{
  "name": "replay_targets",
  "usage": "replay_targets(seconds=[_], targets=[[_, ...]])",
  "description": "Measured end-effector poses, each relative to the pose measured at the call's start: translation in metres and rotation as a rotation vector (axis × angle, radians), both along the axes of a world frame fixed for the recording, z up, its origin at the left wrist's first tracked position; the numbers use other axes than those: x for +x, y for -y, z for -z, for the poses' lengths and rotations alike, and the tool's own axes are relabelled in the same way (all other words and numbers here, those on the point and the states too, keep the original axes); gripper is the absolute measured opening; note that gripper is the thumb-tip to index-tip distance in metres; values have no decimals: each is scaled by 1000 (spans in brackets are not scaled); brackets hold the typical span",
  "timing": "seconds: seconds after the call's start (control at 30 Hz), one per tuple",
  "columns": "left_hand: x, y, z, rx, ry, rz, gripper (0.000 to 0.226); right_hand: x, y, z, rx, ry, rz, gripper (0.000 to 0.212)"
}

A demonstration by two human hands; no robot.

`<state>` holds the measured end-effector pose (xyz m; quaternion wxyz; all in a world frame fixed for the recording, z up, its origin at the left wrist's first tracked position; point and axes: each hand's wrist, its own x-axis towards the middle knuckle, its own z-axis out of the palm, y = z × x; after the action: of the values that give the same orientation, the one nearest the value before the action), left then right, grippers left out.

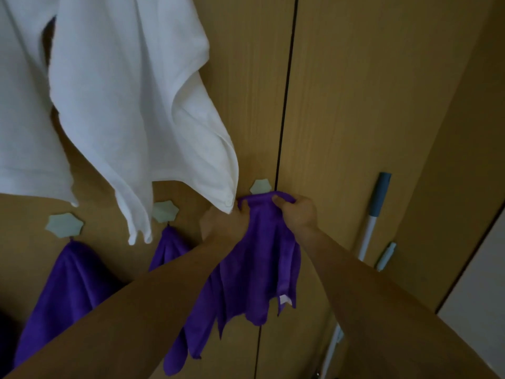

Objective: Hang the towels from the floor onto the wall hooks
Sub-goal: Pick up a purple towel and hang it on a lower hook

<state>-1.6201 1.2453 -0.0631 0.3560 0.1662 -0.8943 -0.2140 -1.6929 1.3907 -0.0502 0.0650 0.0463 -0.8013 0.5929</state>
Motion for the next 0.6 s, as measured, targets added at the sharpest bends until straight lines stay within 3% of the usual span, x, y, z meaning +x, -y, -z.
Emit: replay_targets(seconds=[0.1,0.17,0.27,0.3,0.37,0.43,0.47,0.6], targets=[[-1,-2,9,201,172,0,41,1,-3,3,31,77,-36,32],[-3,-9,15,359,285,88,38,4,-4,4,2,172,-75,21],[0,-15,12,933,348,282,24,8,0,5,-20,314,-129,14],[-2,-13,15,1035,334,307,26,8,1,5,-15,339,-138,14],[-7,-4,24,795,472,297,35,8,0,4,18,350,-164,14],[0,-7,29,340,670,180,36,5,-1,3,144,287,-185,14],[1,-9,33,230,607,155,36,5,-2,2,252,223,-176,16],[5,-16,34,162,159,69,28,10,1,6,764,-160,40,35]])
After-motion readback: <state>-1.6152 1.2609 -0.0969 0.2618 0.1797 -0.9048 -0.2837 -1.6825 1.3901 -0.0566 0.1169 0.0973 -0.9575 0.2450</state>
